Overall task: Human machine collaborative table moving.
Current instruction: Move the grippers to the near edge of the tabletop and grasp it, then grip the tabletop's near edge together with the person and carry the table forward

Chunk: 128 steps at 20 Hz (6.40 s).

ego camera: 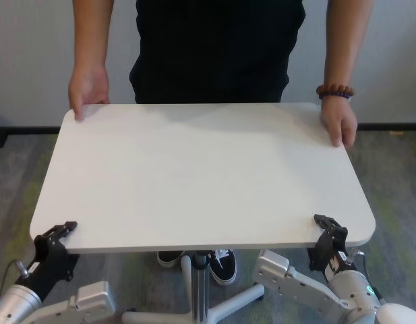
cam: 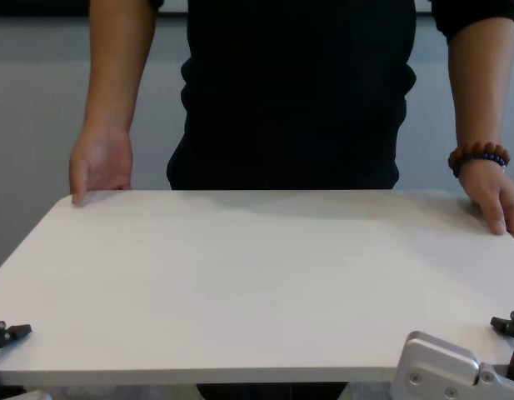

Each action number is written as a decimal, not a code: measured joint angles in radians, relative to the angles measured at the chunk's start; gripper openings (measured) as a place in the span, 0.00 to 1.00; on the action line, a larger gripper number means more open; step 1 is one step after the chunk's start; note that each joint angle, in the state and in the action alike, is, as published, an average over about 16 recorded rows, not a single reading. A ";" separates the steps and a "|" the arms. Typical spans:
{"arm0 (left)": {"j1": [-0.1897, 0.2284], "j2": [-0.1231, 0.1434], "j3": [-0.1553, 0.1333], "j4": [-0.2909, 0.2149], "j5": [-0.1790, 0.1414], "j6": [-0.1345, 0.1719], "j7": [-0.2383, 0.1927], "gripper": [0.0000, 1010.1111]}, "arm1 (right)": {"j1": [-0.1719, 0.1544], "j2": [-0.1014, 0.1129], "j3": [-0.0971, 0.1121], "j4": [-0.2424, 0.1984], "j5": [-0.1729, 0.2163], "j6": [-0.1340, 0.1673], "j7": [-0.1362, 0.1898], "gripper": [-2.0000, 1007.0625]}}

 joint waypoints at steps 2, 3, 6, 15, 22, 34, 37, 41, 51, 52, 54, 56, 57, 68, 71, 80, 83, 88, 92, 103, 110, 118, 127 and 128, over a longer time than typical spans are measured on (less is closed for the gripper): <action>0.000 0.000 0.000 0.000 0.000 0.000 0.000 0.34 | 0.000 0.000 0.000 0.000 0.000 0.000 0.000 0.34; 0.000 0.000 0.000 0.000 0.000 0.000 0.000 0.34 | 0.000 0.000 0.000 0.000 0.000 0.000 0.000 0.34; 0.000 0.000 0.000 0.000 0.000 0.000 0.000 0.34 | 0.000 0.000 0.000 0.000 0.000 0.000 0.000 0.34; 0.000 0.000 0.000 0.000 0.000 0.000 0.000 0.34 | 0.000 0.000 0.000 0.000 0.000 0.000 0.000 0.34; 0.000 0.000 0.000 0.000 0.000 0.000 0.000 0.34 | 0.000 0.000 0.000 0.000 0.000 0.000 0.000 0.34; 0.000 0.000 0.000 0.000 0.000 0.000 0.000 0.34 | 0.000 0.000 0.000 0.000 0.000 0.000 0.000 0.34; 0.000 0.000 0.000 0.000 0.000 0.000 -0.001 0.34 | 0.000 0.000 0.000 0.000 0.000 0.000 0.000 0.34; 0.002 0.002 0.000 -0.004 0.002 0.000 -0.008 0.34 | 0.000 -0.001 0.000 -0.002 -0.004 0.002 0.000 0.34; 0.033 0.012 -0.025 -0.045 -0.025 -0.008 -0.052 0.34 | -0.004 -0.003 -0.007 -0.026 -0.045 0.018 0.002 0.34; 0.038 0.013 -0.030 -0.052 -0.031 -0.009 -0.057 0.34 | -0.005 -0.004 -0.007 -0.031 -0.051 0.021 0.002 0.34; 0.048 0.016 -0.041 -0.069 -0.041 -0.012 -0.068 0.34 | -0.008 -0.004 -0.007 -0.042 -0.064 0.028 0.003 0.34; 0.059 0.019 -0.053 -0.088 -0.051 -0.014 -0.079 0.34 | -0.011 -0.004 -0.008 -0.055 -0.077 0.036 0.006 0.34; 0.064 0.020 -0.059 -0.097 -0.055 -0.015 -0.084 0.34 | -0.013 -0.004 -0.007 -0.063 -0.083 0.040 0.007 0.34; 0.097 0.033 -0.100 -0.205 -0.067 -0.027 -0.132 0.34 | -0.031 0.008 0.009 -0.159 -0.135 0.072 0.036 0.34; 0.094 0.031 -0.103 -0.219 -0.060 -0.030 -0.141 0.33 | -0.030 0.010 0.013 -0.175 -0.146 0.074 0.047 0.34; 0.042 0.002 -0.091 -0.192 -0.034 -0.034 -0.157 0.33 | 0.010 0.003 0.016 -0.152 -0.177 0.056 0.076 0.34; 0.011 -0.013 -0.081 -0.164 -0.026 -0.034 -0.160 0.33 | 0.035 -0.003 0.016 -0.124 -0.187 0.040 0.085 0.34; -0.048 -0.036 -0.057 -0.111 -0.013 -0.034 -0.162 0.33 | 0.084 -0.014 0.016 -0.062 -0.202 0.005 0.094 0.34; -0.098 -0.054 -0.032 -0.064 0.000 -0.034 -0.159 0.33 | 0.123 -0.025 0.018 -0.007 -0.210 -0.027 0.097 0.34; -0.221 -0.101 0.039 0.068 0.031 -0.039 -0.138 0.34 | 0.211 -0.064 0.033 0.149 -0.217 -0.113 0.082 0.33; -0.285 -0.128 0.075 0.152 0.043 -0.042 -0.115 0.34 | 0.256 -0.093 0.045 0.248 -0.219 -0.161 0.065 0.33; -0.341 -0.156 0.106 0.244 0.055 -0.045 -0.078 0.33 | 0.300 -0.126 0.052 0.352 -0.224 -0.205 0.048 0.33; -0.392 -0.185 0.128 0.337 0.068 -0.042 -0.033 0.33 | 0.342 -0.153 0.052 0.446 -0.224 -0.234 0.025 0.33; -0.397 -0.188 0.130 0.345 0.069 -0.041 -0.028 0.33 | 0.346 -0.156 0.052 0.455 -0.223 -0.237 0.022 0.33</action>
